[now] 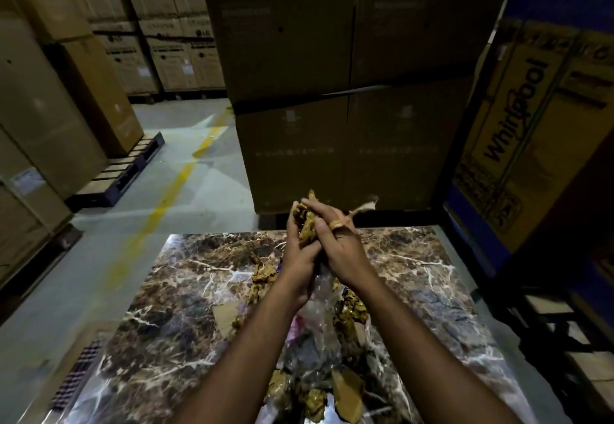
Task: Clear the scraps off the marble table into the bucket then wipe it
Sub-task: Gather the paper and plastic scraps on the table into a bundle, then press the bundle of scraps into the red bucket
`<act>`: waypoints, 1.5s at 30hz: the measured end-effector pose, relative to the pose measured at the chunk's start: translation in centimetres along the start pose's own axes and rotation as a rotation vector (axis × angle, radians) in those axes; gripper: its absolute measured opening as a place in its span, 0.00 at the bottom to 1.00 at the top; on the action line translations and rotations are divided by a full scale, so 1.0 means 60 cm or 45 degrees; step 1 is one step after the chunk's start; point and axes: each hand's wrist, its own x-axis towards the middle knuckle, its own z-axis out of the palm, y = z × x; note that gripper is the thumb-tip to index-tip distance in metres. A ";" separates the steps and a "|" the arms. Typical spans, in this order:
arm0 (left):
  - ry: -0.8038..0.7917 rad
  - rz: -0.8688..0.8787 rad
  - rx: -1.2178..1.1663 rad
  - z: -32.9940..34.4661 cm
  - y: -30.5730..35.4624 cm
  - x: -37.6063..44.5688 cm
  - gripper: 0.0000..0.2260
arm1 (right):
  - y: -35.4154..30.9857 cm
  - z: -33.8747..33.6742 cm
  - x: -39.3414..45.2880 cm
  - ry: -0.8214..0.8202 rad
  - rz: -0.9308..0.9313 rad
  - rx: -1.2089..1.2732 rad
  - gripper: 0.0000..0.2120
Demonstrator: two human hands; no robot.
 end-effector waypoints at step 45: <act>1.216 0.699 -0.346 -0.298 0.048 -0.361 0.07 | -0.185 0.407 -0.238 -0.592 0.320 1.110 0.12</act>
